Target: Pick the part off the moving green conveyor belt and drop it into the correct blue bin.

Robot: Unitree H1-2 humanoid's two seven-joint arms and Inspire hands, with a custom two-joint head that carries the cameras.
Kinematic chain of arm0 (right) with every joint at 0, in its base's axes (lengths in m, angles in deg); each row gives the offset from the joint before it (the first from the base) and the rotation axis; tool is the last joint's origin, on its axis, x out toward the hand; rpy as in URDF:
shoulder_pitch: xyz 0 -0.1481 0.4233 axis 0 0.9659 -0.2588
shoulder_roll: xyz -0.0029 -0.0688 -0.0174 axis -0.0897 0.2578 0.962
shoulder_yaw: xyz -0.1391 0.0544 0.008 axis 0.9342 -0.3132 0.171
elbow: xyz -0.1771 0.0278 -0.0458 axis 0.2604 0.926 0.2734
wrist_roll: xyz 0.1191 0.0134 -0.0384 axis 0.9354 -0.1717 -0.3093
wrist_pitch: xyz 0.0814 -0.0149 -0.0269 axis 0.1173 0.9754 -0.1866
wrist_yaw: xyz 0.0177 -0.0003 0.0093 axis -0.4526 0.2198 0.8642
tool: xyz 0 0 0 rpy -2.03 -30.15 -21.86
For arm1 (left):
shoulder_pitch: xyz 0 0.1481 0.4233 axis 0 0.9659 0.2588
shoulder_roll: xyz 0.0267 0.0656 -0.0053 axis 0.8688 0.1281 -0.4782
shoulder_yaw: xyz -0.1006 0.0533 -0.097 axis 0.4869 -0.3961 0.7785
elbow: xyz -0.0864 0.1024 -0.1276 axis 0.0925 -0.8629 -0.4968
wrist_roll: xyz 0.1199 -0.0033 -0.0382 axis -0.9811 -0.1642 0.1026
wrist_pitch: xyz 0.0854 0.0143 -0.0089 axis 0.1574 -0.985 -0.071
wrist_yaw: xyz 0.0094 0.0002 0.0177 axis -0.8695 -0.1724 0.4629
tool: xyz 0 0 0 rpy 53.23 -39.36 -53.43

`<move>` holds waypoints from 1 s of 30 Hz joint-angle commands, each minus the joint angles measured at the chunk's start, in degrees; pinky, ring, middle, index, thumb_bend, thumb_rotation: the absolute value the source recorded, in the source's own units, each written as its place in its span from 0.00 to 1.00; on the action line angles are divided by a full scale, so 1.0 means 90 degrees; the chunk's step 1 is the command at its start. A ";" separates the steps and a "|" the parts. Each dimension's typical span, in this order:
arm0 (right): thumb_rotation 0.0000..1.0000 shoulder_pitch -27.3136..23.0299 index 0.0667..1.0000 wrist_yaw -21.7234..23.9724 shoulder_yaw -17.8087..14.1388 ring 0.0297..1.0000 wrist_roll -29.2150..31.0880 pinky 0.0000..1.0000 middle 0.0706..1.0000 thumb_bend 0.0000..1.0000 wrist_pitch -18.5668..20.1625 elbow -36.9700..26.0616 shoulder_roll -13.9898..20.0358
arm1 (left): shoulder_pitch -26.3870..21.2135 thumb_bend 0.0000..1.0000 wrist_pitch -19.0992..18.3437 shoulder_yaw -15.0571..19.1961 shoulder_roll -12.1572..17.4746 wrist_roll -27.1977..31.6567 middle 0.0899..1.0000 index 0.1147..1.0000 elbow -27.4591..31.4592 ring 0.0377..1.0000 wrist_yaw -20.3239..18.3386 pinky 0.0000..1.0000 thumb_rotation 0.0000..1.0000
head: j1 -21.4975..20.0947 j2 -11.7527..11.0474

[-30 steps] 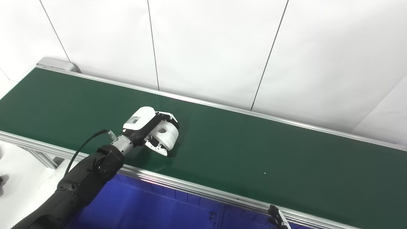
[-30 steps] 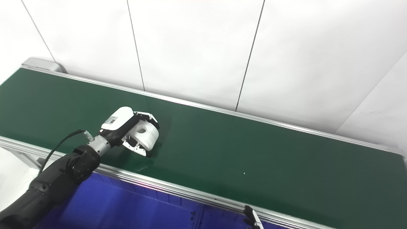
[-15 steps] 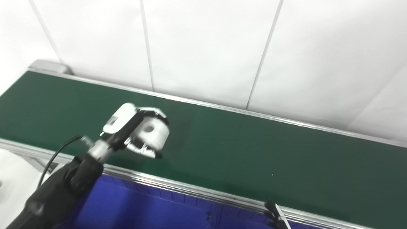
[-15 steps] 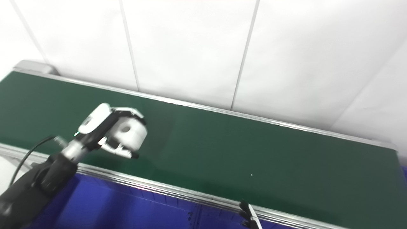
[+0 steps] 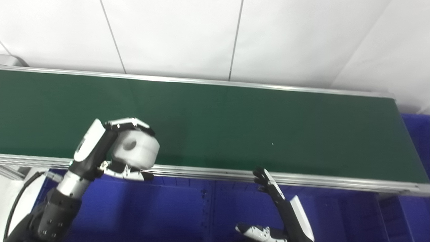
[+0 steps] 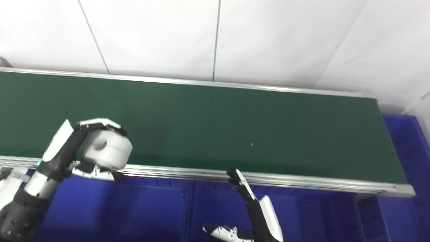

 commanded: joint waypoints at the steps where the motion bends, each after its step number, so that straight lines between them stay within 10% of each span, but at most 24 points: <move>1: 0.55 0.0043 0.95 0.0013 0.0032 0.87 -0.0030 0.82 0.90 0.81 0.0070 -0.0255 -0.0070 | 0.0090 0.50 0.0093 0.0077 -0.0003 0.0128 0.46 0.46 0.0266 0.40 -0.0167 0.42 0.00 | -0.0015 0.0021; 20: 0.54 0.0191 0.95 0.0026 -0.0016 0.86 -0.0003 0.79 0.90 0.81 0.0199 -0.0426 -0.0005 | 0.0809 0.49 -0.0223 0.0073 -0.0658 -0.0553 0.44 0.49 0.0068 0.37 -0.1432 0.40 0.00 | 0.0223 -0.0003; 25: 0.52 0.0210 0.95 0.0004 -0.0033 0.87 0.0040 0.82 0.90 0.80 0.0128 -0.0412 0.0016 | 0.0800 0.50 -0.1385 0.0026 -0.0701 -0.0899 0.46 0.46 0.0323 0.41 -0.2036 0.50 0.00 | 0.0276 -0.0017; 27: 0.51 0.0207 0.95 -0.0002 -0.0042 0.87 0.0052 0.81 0.90 0.80 0.0105 -0.0397 0.0028 | 0.0781 0.51 -0.1974 -0.0012 -0.0727 -0.1144 0.63 0.44 0.0443 0.60 -0.2299 0.57 0.03 | 0.0300 -0.0029; 30: 0.51 0.0196 0.95 0.0005 -0.0050 0.87 0.0053 0.81 0.90 0.79 0.0112 -0.0387 0.0039 | 0.0758 0.62 -0.2720 -0.0037 -0.0771 -0.1433 0.77 0.75 0.0582 0.74 -0.2632 0.66 0.00 | 0.0345 -0.0042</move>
